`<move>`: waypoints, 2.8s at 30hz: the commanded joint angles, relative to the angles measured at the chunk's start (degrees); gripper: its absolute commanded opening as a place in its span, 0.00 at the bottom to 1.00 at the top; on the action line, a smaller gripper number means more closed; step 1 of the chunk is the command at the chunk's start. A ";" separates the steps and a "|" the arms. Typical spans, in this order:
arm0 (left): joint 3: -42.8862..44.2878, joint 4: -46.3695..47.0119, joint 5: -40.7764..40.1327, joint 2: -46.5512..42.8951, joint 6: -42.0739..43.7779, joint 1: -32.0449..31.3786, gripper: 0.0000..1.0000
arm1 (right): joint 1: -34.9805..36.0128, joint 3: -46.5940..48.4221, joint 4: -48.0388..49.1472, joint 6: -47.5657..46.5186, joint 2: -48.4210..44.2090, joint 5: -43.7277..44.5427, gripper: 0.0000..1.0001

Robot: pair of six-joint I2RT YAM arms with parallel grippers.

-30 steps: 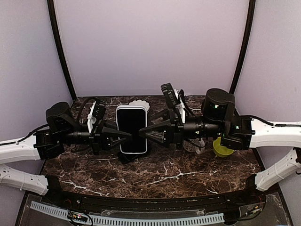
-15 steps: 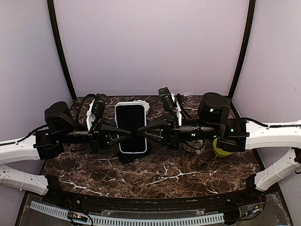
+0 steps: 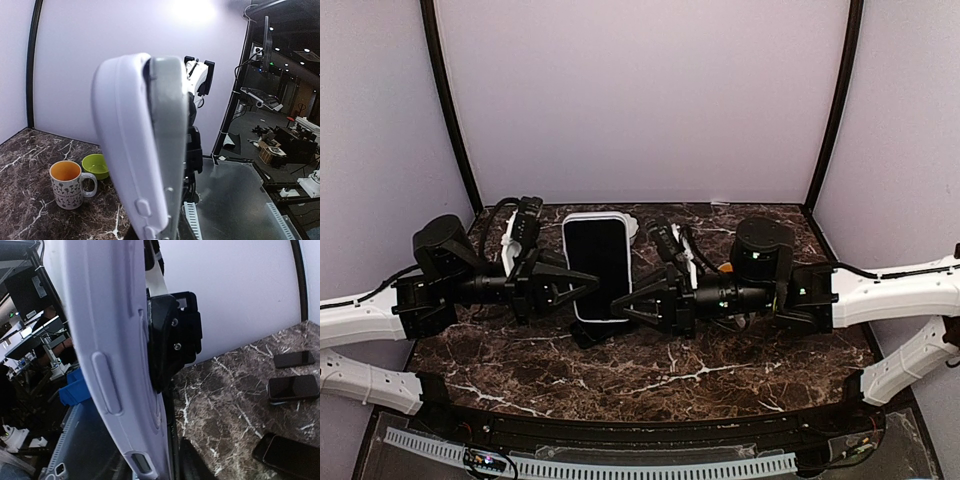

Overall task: Put the phone into the phone case
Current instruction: Press the corner of the phone case at the bottom right corner of the phone case, then pass from the left arm to the right, then press the corner of the phone case at the top left corner of the phone case, then pass from the right arm to the left

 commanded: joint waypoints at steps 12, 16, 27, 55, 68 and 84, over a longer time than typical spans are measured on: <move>2.97 3.39 -4.41 -1.57 -0.30 -0.20 0.50 | 0.95 2.11 -2.17 -4.34 -0.42 1.28 0.00; 5.50 1.95 -8.29 -2.79 -0.22 -0.20 0.50 | 0.99 2.28 -2.43 -4.63 -0.91 1.15 0.00; 7.50 -1.23 -7.02 -2.10 -1.85 -0.20 0.30 | 0.98 1.95 -2.87 -4.86 -1.91 1.62 0.00; 7.96 -3.32 -1.83 -2.17 2.03 -0.20 0.00 | 0.99 2.85 -3.24 -6.31 -4.02 1.10 0.22; 7.31 -3.77 0.28 -1.17 3.98 -0.22 0.00 | 0.81 8.86 -10.79 -11.21 -1.33 4.18 0.62; 13.78 -17.98 1.12 0.04 12.82 -0.20 0.00 | 0.80 15.99 -29.18 -18.10 -5.79 7.31 0.50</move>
